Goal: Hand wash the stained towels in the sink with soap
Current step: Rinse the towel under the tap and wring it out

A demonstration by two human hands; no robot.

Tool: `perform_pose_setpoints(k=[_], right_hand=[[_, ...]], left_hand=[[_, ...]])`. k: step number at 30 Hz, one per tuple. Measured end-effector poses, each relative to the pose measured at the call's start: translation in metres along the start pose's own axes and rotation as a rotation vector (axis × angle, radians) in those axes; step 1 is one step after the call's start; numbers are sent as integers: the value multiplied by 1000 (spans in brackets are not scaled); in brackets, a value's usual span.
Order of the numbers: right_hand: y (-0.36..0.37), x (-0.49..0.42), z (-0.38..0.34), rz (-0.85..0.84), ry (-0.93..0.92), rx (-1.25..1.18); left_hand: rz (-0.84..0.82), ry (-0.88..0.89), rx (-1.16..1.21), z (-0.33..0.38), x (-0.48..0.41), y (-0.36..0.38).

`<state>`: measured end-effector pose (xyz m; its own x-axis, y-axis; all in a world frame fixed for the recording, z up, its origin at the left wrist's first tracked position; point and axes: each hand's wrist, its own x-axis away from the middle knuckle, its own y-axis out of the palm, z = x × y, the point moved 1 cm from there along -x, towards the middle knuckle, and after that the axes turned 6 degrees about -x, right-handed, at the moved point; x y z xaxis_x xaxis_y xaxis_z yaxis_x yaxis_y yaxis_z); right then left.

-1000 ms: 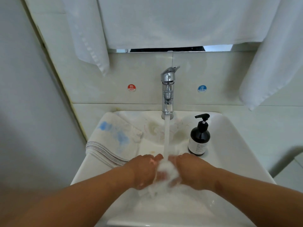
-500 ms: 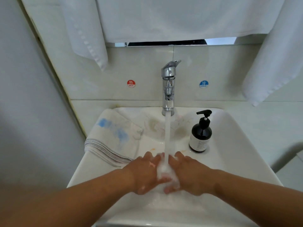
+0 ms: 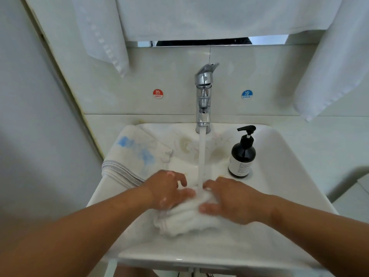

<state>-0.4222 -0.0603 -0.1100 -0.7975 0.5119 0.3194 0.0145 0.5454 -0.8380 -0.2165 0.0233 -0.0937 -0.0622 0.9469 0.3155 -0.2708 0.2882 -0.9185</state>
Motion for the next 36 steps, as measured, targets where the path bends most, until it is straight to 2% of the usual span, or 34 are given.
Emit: perform_pose_setpoints(k=[1, 4, 10, 13, 15, 16, 18, 20, 22, 23, 25, 26, 28, 30, 33, 34, 36], right_hand=[[1, 3, -1, -8, -44, 30], [13, 10, -10, -100, -105, 73], [16, -12, -14, 21, -66, 299], [6, -11, -16, 94, -56, 270], [0, -10, -16, 107, -47, 171], [-1, -9, -17, 101, -30, 103], [1, -8, -17, 49, 22, -119], [-1, -5, -17, 19, 77, -257], [-4, -1, -14, 111, 65, -148], [-4, 2, -13, 134, 25, -56], [2, 7, -12, 50, -65, 34], [5, 9, -15, -2, -77, 64], [10, 8, -20, -20, -76, 176], [8, 0, -19, -13, -91, 302], [9, -11, -13, 81, -50, 277], [9, -14, -10, 114, -23, 282], [7, -17, -7, 145, -6, 284]], left_hand=[[6, 47, 17, 1, 5, 2], [-113, 144, -75, 12, 19, 26], [-19, 227, -481, 7, -2, 39], [46, 106, -355, 5, -7, 34], [59, 140, -317, 9, -9, 25], [43, 160, -290, 6, -10, 24], [-67, 69, -38, 2, -8, 16], [-46, 8, 23, -3, -8, 8], [77, 3, -21, -5, -2, -3], [52, 34, 37, -3, 4, -5], [-91, 90, 81, 2, 15, 0], [-118, 117, 42, 8, 20, 10], [-70, 103, -71, 18, 21, 24], [-13, 106, -318, 22, 12, 25], [111, 135, -342, 23, 4, 23], [98, 107, -316, 21, 2, 23], [155, 161, -229, 14, -1, 21]])
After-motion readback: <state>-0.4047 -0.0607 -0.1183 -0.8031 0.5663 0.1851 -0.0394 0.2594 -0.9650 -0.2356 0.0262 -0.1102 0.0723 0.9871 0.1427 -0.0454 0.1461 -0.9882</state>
